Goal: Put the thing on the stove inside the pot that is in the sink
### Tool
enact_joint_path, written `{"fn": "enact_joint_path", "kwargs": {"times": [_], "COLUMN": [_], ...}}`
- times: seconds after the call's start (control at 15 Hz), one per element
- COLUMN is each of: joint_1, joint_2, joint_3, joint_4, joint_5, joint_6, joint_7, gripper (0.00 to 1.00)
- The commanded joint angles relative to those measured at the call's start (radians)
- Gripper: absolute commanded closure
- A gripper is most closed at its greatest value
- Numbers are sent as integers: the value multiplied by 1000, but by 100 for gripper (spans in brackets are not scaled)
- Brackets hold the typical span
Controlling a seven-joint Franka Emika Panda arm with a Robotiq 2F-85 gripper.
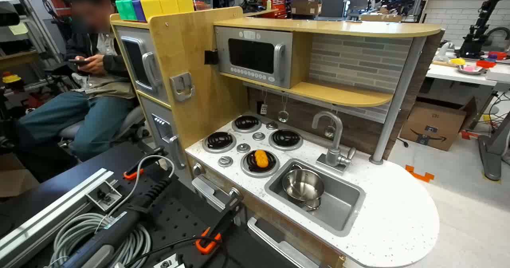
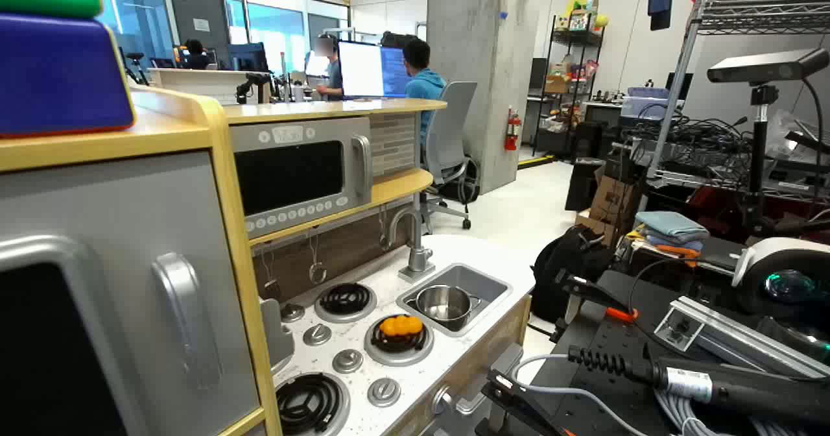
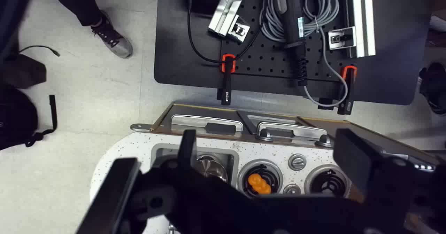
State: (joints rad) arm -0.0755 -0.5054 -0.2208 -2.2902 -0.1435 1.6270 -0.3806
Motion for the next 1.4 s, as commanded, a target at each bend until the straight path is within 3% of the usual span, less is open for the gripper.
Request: {"fn": "enact_joint_path", "kwargs": {"times": [0.0, 0.33, 0.67, 0.8, 0.87, 1.13, 1.33], "joint_1": [-4, -16, 4, 10, 9, 11, 5], "joint_2": [1, 144, 346, 365, 341, 363, 340], "joint_3": [3, 105, 182, 191, 180, 184, 160], "joint_4": [2, -96, -36, -3, -63, -22, -54], "joint_5": [2, -111, -151, -148, -128, -128, -192], "joint_6": [-1, 202, 146, 70, 152, 105, 201], "joint_7": [-2, 245, 457, 443, 434, 434, 223], "gripper": [0, 0, 0, 0, 0, 0, 0]}}
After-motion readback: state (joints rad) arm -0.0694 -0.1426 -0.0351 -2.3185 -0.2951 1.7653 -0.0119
